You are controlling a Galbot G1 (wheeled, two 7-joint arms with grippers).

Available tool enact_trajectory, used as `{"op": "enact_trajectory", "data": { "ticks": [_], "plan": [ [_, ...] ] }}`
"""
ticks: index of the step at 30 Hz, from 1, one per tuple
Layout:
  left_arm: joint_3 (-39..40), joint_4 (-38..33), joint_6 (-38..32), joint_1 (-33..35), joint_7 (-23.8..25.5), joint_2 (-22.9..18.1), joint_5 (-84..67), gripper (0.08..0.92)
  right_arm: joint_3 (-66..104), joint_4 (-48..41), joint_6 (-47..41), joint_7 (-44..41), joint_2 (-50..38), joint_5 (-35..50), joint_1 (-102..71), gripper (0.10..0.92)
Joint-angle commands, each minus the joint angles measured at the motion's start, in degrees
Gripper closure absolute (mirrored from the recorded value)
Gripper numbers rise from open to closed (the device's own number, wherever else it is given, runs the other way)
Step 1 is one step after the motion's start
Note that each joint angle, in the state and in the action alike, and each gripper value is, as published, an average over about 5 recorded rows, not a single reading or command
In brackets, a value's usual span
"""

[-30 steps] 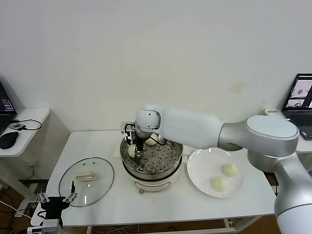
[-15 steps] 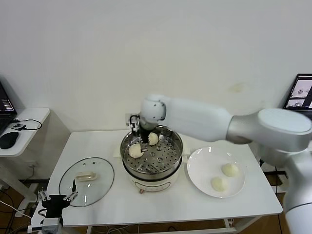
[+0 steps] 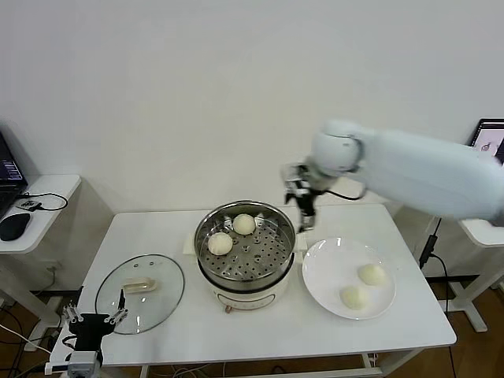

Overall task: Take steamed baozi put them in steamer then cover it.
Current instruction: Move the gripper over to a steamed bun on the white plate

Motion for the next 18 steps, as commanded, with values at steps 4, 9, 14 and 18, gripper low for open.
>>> {"op": "enact_trajectory", "data": {
  "ticks": [4,9,14,18],
  "plan": [
    [0.3,0.2,0.2,0.3,0.0,0.0,0.5,0.177,12.7,8.0,8.1,-2.0,-24.4,-15.2,-22.2,0.202],
    [0.1,0.4,0.3,0.6,0.1,-0.3,1.0,0.177,22.4,5.9,8.7,-1.0,-24.1,-18.9,-37.0,0.203],
    [-0.1,0.6,0.4,1.0,0.2,-0.8,1.4,0.177,26.2,3.4,9.0,-0.2,-21.3,-20.6,-43.1,0.203],
    [-0.6,0.7,0.4,1.1,0.3,-1.1,1.5,0.177,26.9,1.2,9.0,0.2,-18.7,-20.9,-44.1,0.203]
  ]
}}
